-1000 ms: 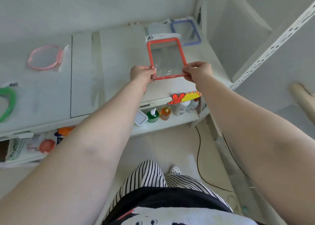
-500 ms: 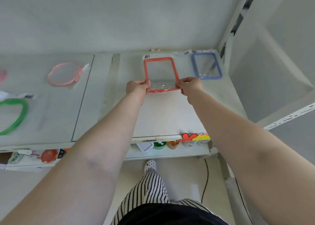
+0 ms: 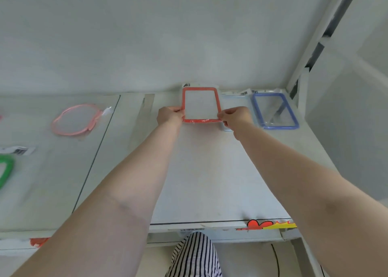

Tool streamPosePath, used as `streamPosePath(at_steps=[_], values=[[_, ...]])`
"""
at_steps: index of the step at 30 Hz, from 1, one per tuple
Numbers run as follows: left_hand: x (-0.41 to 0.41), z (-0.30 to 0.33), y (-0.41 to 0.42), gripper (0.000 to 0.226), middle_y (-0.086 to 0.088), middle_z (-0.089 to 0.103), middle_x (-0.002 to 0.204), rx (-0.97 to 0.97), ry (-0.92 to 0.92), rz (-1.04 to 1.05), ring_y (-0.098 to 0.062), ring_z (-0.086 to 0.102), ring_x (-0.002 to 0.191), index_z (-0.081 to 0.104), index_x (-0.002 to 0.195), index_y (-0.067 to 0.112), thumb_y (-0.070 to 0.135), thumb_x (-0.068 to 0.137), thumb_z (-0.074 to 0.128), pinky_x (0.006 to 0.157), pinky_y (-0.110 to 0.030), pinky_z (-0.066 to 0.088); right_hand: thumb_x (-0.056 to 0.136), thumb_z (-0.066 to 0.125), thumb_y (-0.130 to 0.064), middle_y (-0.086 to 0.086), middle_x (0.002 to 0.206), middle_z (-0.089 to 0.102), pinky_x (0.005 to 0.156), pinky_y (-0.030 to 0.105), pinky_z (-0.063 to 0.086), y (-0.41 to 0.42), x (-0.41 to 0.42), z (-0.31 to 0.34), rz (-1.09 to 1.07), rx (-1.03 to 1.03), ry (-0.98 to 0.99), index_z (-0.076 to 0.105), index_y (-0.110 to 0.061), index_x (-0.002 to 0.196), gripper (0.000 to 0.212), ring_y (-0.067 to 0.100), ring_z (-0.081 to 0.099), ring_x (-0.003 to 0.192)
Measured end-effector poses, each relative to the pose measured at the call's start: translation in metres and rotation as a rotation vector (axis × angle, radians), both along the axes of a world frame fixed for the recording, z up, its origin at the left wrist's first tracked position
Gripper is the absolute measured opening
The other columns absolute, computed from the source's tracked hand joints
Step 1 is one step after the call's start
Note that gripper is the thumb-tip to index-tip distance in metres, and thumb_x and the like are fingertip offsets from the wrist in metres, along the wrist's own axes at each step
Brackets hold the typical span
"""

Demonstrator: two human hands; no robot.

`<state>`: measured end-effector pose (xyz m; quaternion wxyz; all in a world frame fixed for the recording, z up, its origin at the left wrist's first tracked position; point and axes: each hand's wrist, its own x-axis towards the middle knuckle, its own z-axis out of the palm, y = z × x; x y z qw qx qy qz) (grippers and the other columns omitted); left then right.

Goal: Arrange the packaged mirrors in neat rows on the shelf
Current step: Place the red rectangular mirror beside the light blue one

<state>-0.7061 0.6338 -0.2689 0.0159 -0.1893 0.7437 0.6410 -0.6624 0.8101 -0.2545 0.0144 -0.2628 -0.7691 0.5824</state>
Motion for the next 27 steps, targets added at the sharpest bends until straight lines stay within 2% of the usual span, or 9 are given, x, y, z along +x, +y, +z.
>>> streamPosePath(at_steps=[4, 7, 10, 14, 16, 18, 22, 25, 27], values=[[-0.013, -0.014, -0.007, 0.026, -0.020, 0.072, 0.105, -0.015, -0.023, 0.002, -0.019, 0.062, 0.080, 0.071, 0.109, 0.005, 0.005, 0.083, 0.067, 0.095, -0.039, 0.055, 0.081, 0.074, -0.012, 0.003, 0.071, 0.064, 0.068, 0.030, 0.051, -0.007, -0.006, -0.013, 0.014, 0.067, 0.006, 0.073, -0.003, 0.095, 0.016, 0.019, 0.057, 0.066], [-0.014, -0.024, -0.010, 0.028, -0.019, 0.072, 0.108, -0.040, -0.051, -0.014, -0.021, 0.064, 0.085, 0.070, 0.111, 0.003, 0.006, 0.083, 0.067, 0.096, -0.038, 0.054, 0.081, 0.073, -0.013, 0.020, 0.089, 0.072, 0.067, 0.032, 0.050, -0.011, -0.008, -0.022, 0.025, 0.156, -0.009, 0.071, 0.005, 0.098, 0.025, 0.023, 0.056, 0.070], [-0.016, -0.037, -0.010, 0.029, -0.019, 0.071, 0.110, -0.088, -0.088, -0.051, -0.029, 0.069, 0.102, 0.070, 0.112, 0.004, 0.008, 0.083, 0.068, 0.097, -0.038, 0.053, 0.081, 0.073, -0.014, 0.027, 0.103, 0.069, 0.073, 0.036, 0.055, -0.010, -0.007, -0.027, 0.032, 0.249, -0.005, 0.068, 0.010, 0.099, 0.031, 0.034, 0.061, 0.072], [-0.006, -0.035, -0.006, 0.026, -0.015, 0.072, 0.111, -0.276, -0.039, -0.124, -0.026, 0.068, 0.105, 0.070, 0.111, 0.006, 0.013, 0.087, 0.064, 0.097, -0.029, 0.051, 0.082, 0.072, -0.018, 0.015, 0.085, 0.069, 0.075, 0.037, 0.054, -0.005, -0.006, -0.032, 0.051, 0.306, -0.022, 0.070, 0.003, 0.099, 0.026, 0.024, 0.059, 0.073], [-0.004, -0.037, -0.005, 0.030, -0.015, 0.069, 0.115, -0.411, 0.021, -0.174, -0.027, 0.065, 0.109, 0.066, 0.116, 0.003, 0.016, 0.089, 0.062, 0.094, -0.027, 0.046, 0.082, 0.072, -0.024, 0.007, 0.097, 0.067, 0.081, 0.035, 0.054, -0.002, -0.006, -0.034, 0.051, 0.358, -0.024, 0.069, -0.007, 0.109, 0.032, 0.023, 0.062, 0.090], [0.000, -0.037, -0.004, 0.038, -0.016, 0.067, 0.118, -0.456, 0.061, -0.223, -0.027, 0.063, 0.111, 0.062, 0.121, 0.002, 0.019, 0.086, 0.066, 0.093, -0.027, 0.045, 0.080, 0.073, -0.030, 0.004, 0.116, 0.062, 0.089, 0.037, 0.051, -0.001, -0.007, -0.035, 0.030, 0.469, -0.016, 0.063, -0.018, 0.119, 0.042, 0.025, 0.054, 0.114], [0.002, -0.044, -0.004, 0.034, -0.012, 0.072, 0.104, -0.427, 0.117, -0.306, -0.020, 0.063, 0.084, 0.070, 0.106, 0.006, 0.017, 0.075, 0.077, 0.074, -0.023, 0.045, 0.081, 0.070, -0.044, 0.007, 0.134, 0.049, 0.104, 0.038, 0.036, -0.002, -0.008, -0.039, 0.015, 0.622, -0.083, 0.056, -0.024, 0.131, 0.055, 0.030, 0.036, 0.128], [0.004, -0.050, -0.004, 0.054, -0.010, 0.068, 0.109, -0.400, 0.142, -0.342, -0.024, 0.067, 0.094, 0.069, 0.110, 0.015, 0.034, 0.061, 0.082, 0.087, -0.029, 0.054, 0.082, 0.068, -0.048, 0.008, 0.136, 0.047, 0.105, 0.038, 0.029, -0.006, -0.003, -0.042, 0.042, 0.673, -0.126, 0.057, -0.025, 0.130, 0.054, 0.032, 0.034, 0.128], [0.004, -0.053, -0.004, 0.072, -0.011, 0.055, 0.117, -0.442, 0.146, -0.382, -0.026, 0.063, 0.102, 0.064, 0.118, 0.022, 0.043, 0.052, 0.083, 0.097, -0.034, 0.051, 0.082, 0.066, -0.048, 0.008, 0.134, 0.047, 0.103, 0.037, 0.028, -0.006, 0.000, -0.046, 0.052, 0.695, -0.114, 0.060, -0.026, 0.125, 0.049, 0.033, 0.035, 0.126]])
